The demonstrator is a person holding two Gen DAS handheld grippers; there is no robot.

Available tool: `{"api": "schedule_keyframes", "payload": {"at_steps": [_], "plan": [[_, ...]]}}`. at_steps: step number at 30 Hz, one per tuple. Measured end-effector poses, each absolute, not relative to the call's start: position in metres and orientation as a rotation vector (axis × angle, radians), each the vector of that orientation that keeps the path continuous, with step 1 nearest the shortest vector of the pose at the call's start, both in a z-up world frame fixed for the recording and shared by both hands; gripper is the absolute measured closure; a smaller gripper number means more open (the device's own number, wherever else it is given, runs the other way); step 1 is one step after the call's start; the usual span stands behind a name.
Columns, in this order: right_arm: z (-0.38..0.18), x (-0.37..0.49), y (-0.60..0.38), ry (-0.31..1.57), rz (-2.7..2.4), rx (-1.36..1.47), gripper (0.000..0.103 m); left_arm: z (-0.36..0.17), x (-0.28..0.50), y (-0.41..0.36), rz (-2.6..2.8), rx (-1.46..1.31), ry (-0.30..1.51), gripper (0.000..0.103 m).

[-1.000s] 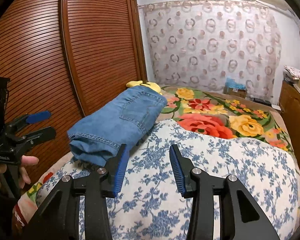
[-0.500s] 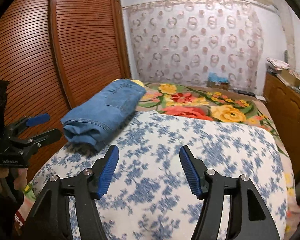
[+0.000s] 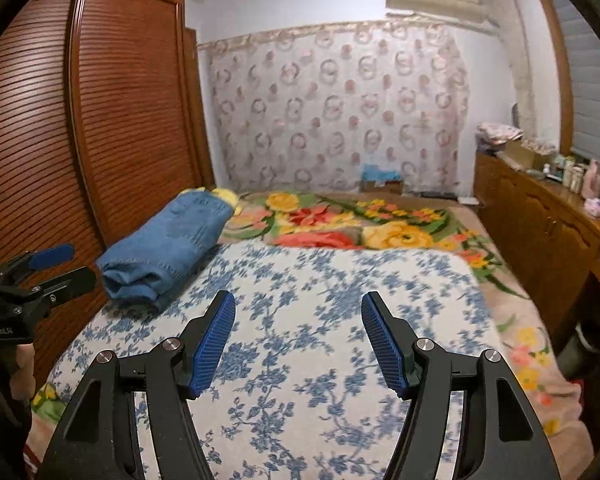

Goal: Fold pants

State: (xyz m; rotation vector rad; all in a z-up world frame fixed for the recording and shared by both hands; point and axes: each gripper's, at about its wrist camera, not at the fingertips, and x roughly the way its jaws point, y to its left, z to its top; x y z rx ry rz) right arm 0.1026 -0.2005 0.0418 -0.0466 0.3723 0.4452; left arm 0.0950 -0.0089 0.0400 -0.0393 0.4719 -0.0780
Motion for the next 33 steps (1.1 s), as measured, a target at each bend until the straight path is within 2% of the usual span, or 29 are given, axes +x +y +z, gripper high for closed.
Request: {"api": "schedule_keyframes", "payload": {"at_steps": [14,33], "plan": [[0.067,0.049,-0.210,0.289,0.349,-0.034,0.035,0.065,0.077,-0.016,-0.072,-0.031,0.402,0.000],[0.060,0.067,-0.211,0.293,0.345,-0.041,0.035,0.063,0.075,-0.010,-0.068,-0.035,0.409,0.000]]}}
